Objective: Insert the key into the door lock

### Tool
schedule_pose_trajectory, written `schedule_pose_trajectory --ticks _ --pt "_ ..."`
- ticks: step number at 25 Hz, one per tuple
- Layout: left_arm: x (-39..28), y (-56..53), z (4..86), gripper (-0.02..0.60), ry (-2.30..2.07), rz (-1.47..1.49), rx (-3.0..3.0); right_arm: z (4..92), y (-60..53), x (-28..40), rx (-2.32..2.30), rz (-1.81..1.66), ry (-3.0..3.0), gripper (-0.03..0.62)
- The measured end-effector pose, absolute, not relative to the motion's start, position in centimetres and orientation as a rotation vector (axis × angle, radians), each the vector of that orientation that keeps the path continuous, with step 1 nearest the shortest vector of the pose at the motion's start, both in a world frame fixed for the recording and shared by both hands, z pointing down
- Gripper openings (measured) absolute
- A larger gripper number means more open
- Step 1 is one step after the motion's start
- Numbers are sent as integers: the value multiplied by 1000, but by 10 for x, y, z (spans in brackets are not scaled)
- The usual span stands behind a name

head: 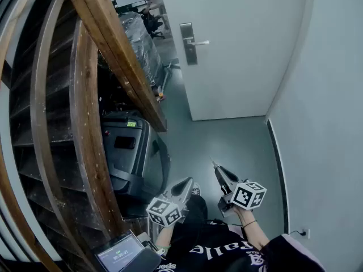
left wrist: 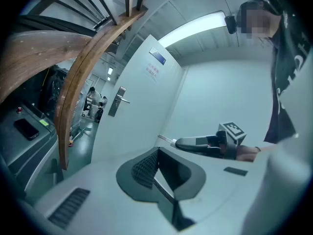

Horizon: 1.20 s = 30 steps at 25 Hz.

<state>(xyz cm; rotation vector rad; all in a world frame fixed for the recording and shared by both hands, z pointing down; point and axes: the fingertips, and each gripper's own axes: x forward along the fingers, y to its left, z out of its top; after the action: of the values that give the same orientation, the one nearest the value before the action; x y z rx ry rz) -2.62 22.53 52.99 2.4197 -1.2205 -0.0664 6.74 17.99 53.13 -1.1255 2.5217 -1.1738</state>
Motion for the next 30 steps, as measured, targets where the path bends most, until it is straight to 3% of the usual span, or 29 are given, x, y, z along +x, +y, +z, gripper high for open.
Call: schedule_pose_trajectory --ticks 15,30 --pt "-140 9 506 5 -1200 -126 2460 504 -24 -34 -1155 -1148 2473 35" --pt "-161 -113 517 5 -1255 -129 2398 511 -180 -26 -1188 -1163 2447 37"
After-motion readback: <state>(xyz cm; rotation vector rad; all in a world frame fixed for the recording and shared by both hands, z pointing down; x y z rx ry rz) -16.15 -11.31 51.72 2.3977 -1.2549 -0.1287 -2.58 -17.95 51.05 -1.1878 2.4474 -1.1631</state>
